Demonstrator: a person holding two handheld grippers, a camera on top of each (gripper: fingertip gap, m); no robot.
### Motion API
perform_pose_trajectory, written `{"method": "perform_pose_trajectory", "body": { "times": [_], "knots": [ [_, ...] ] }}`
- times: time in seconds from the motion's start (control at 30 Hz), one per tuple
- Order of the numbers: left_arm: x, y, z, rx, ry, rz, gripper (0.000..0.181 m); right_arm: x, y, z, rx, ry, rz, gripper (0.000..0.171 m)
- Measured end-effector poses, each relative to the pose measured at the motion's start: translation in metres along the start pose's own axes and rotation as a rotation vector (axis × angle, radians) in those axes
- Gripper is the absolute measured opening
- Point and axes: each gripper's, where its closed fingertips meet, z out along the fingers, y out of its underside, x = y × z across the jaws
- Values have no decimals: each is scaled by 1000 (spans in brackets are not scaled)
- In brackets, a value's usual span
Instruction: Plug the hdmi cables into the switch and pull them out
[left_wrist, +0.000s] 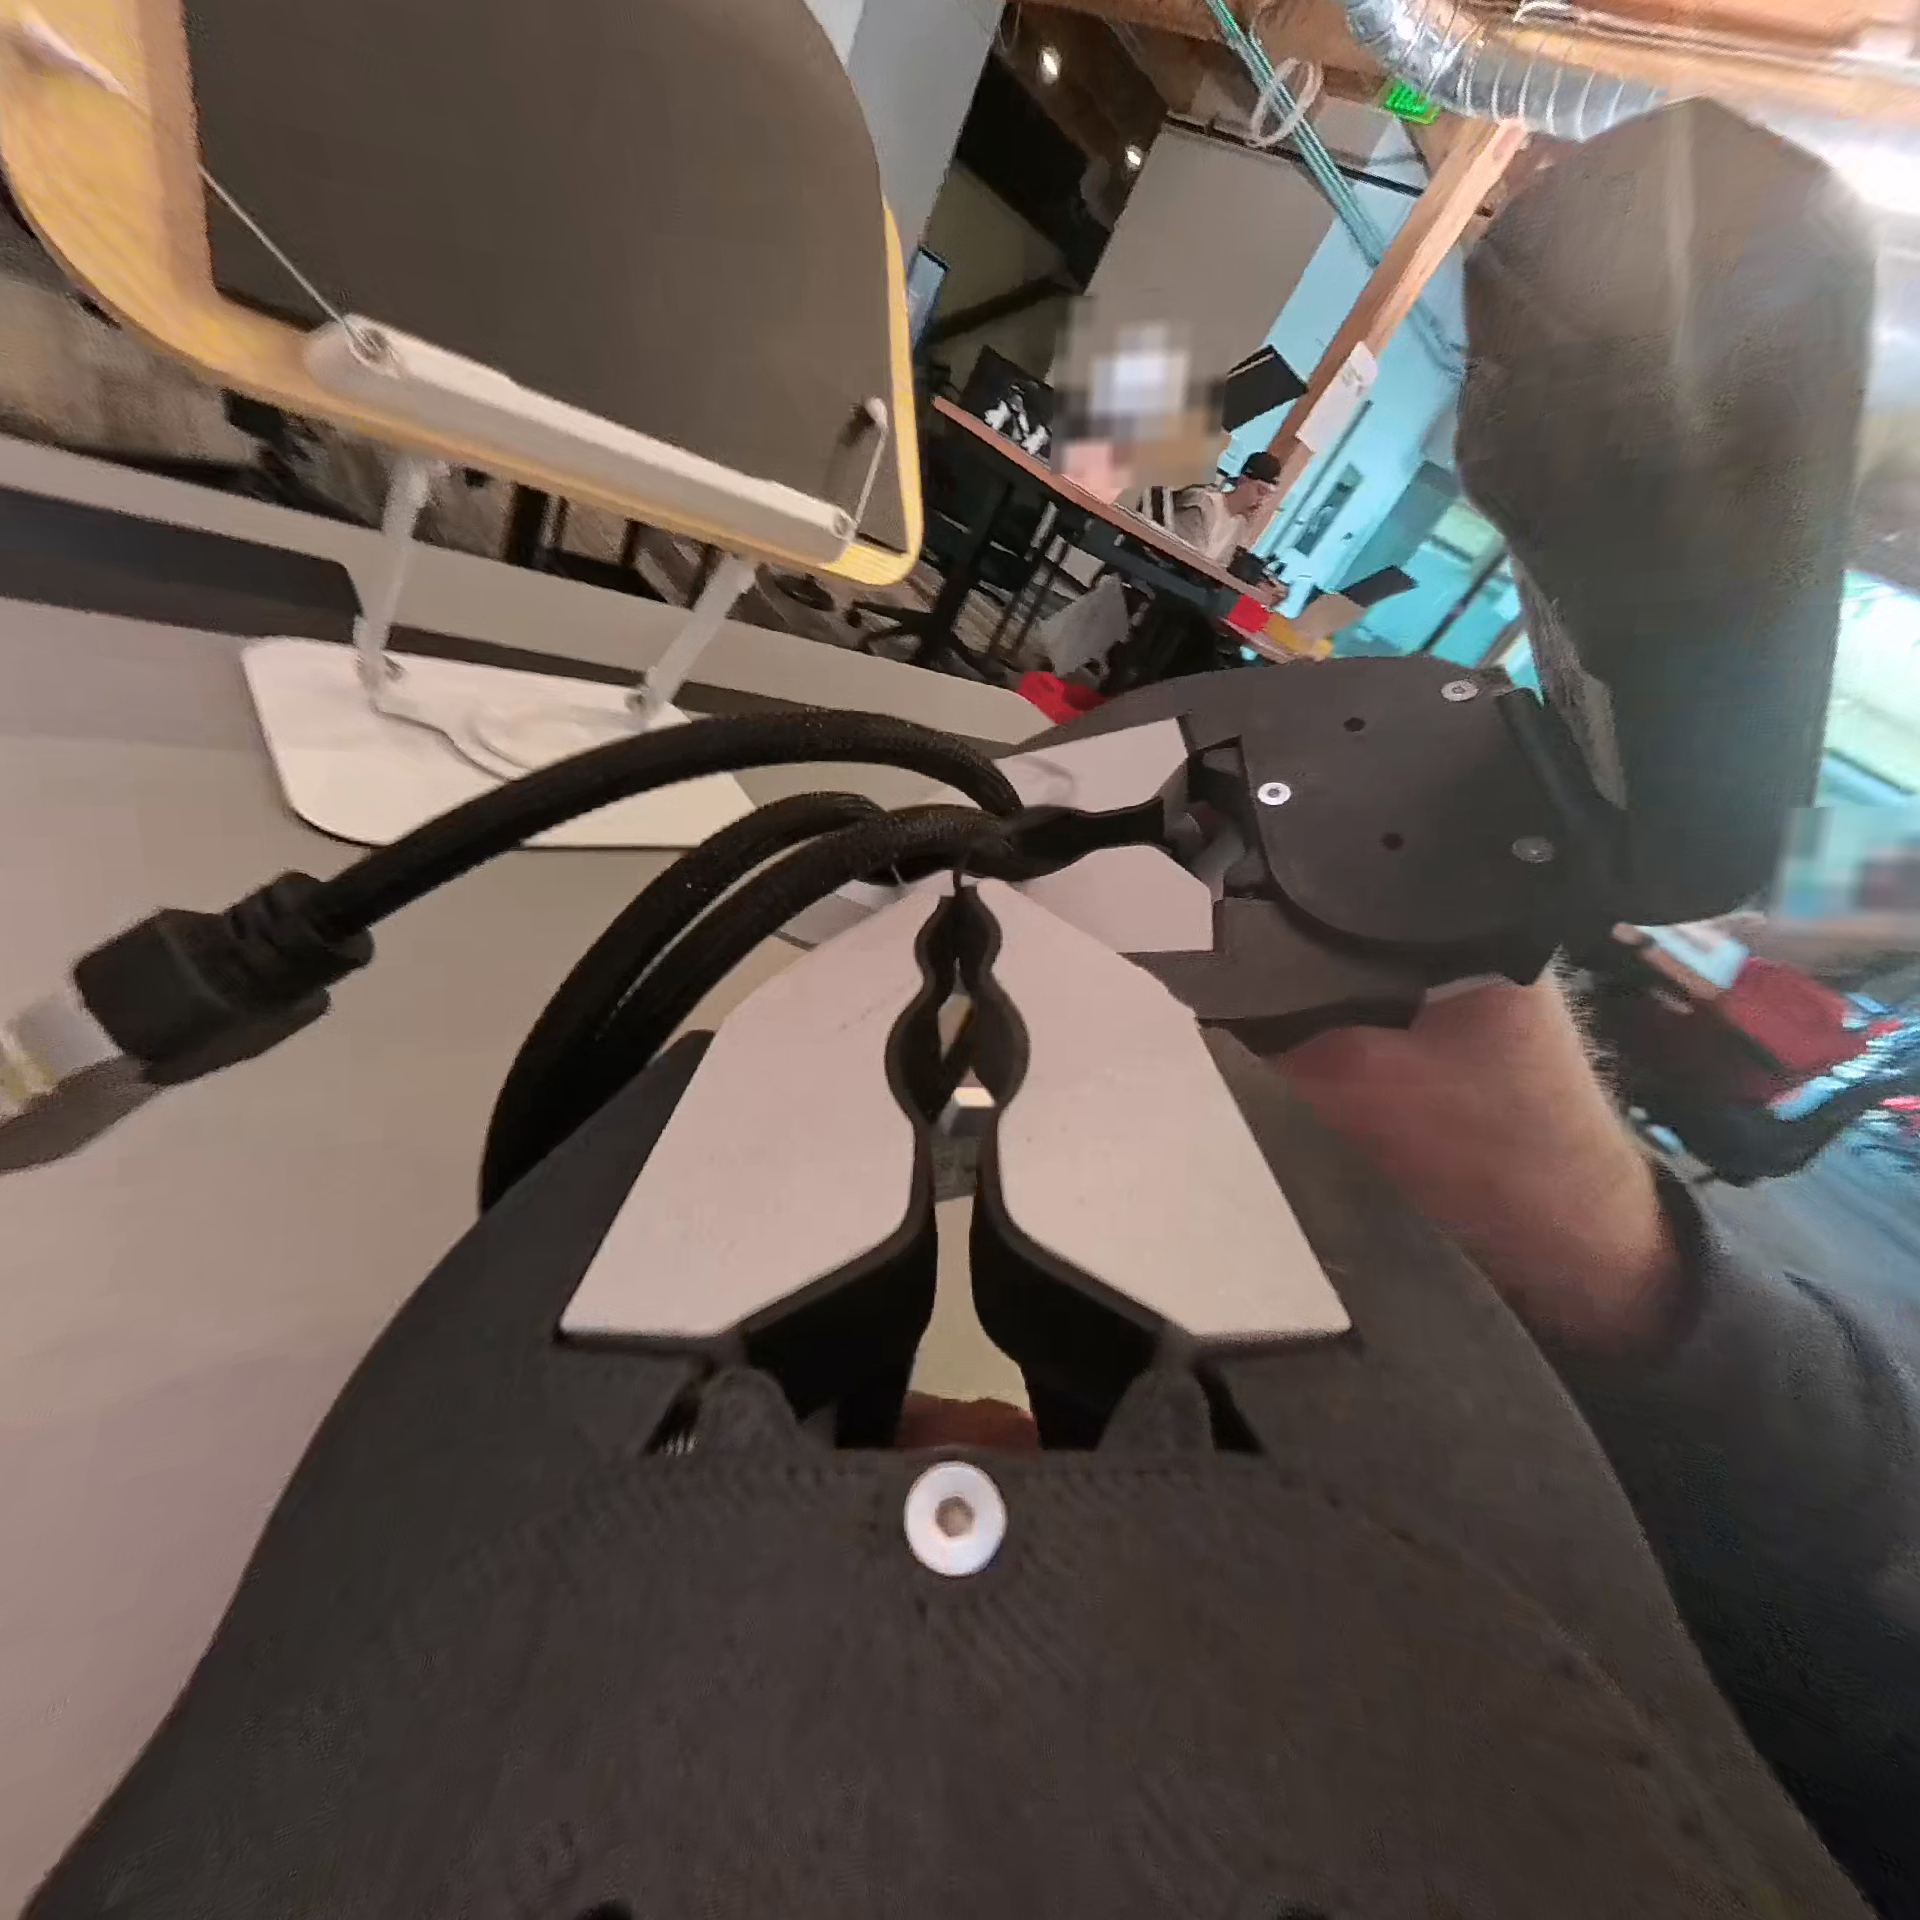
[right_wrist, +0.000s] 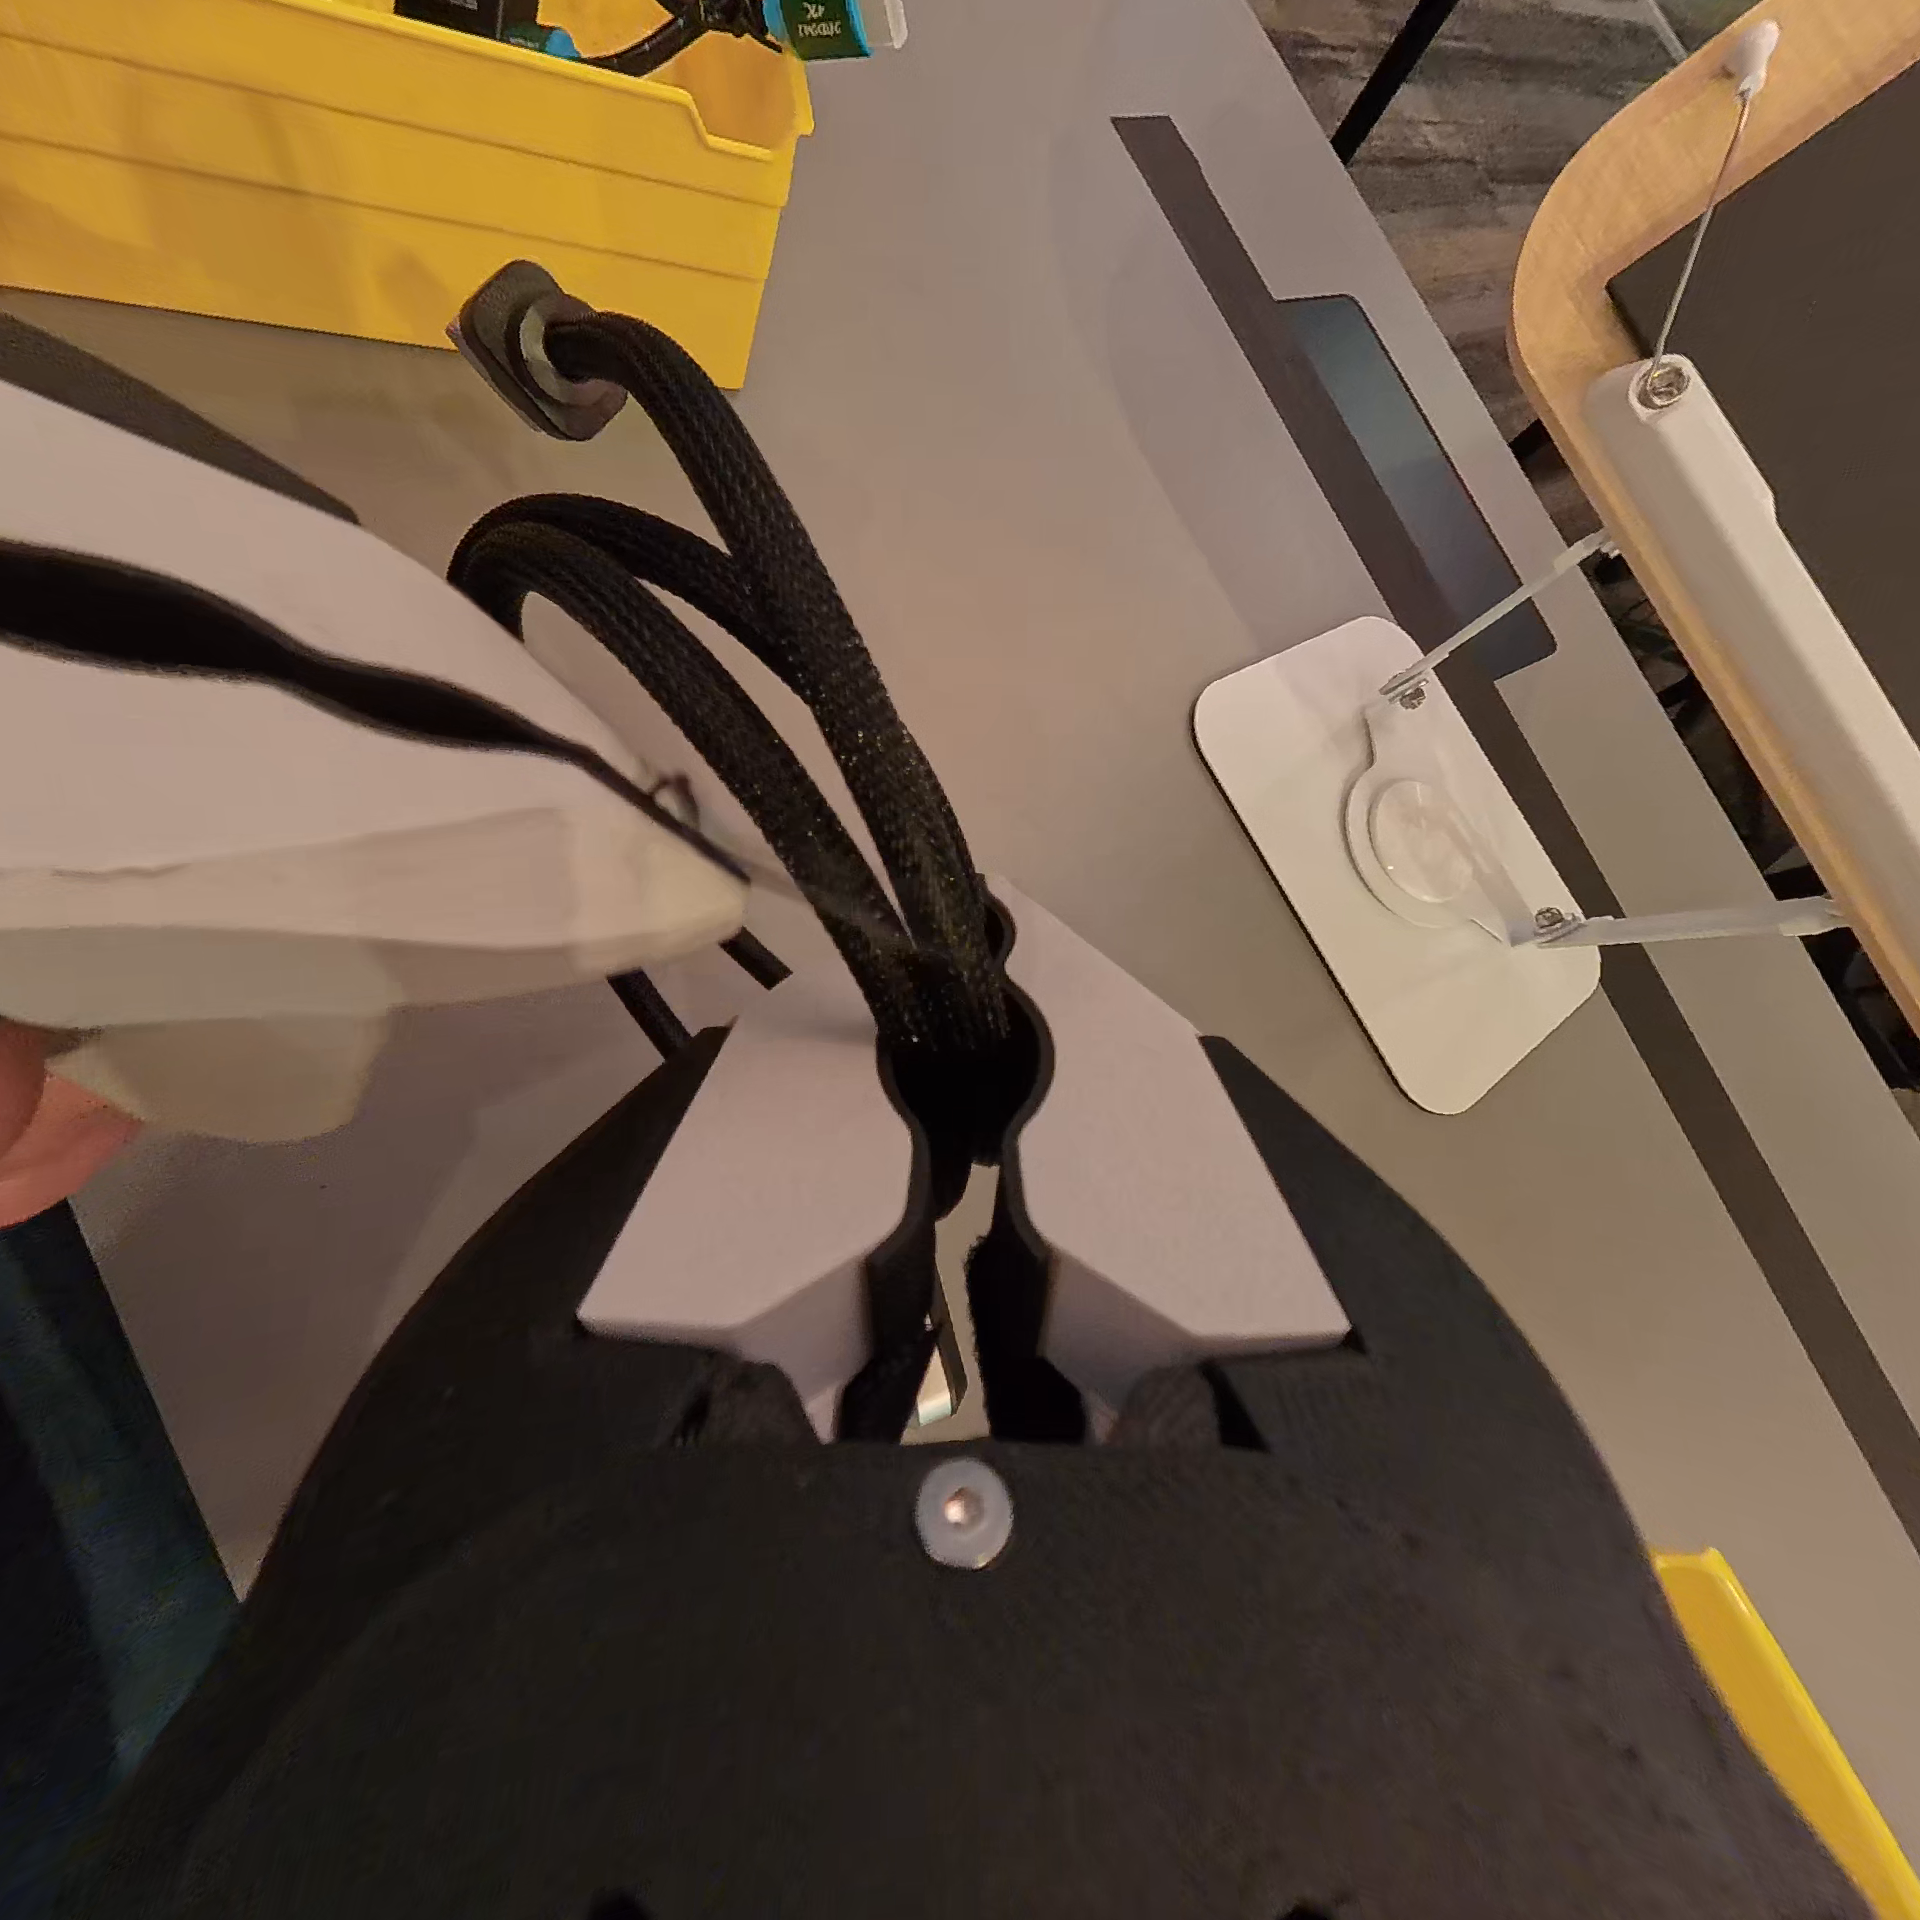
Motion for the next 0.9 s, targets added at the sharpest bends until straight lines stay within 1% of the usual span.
{"method": "perform_pose_trajectory", "body": {
  "times": [0.17,0.23,0.3,0.47,0.6,0.77,0.9],
  "knots": [
    [-1,-16,-7,85,-98,222,0,-1,2,2,-7,-10,29,0],
    [-5,-18,-7,86,-150,272,0,-1,1,3,-9,-1,35,0],
    [-5,-15,-6,78,-172,275,0,-2,-1,4,-3,5,31,0],
    [-8,-14,-4,107,-258,392,0,-4,-4,7,1,22,32,0],
    [-17,-1,1,79,-289,347,0,-8,-11,5,31,6,42,0],
    [-28,1,2,78,-291,249,0,-12,-11,6,24,-11,33,0],
    [-26,6,3,71,-280,227,0,-12,-8,7,5,-28,37,0]
  ]
}}
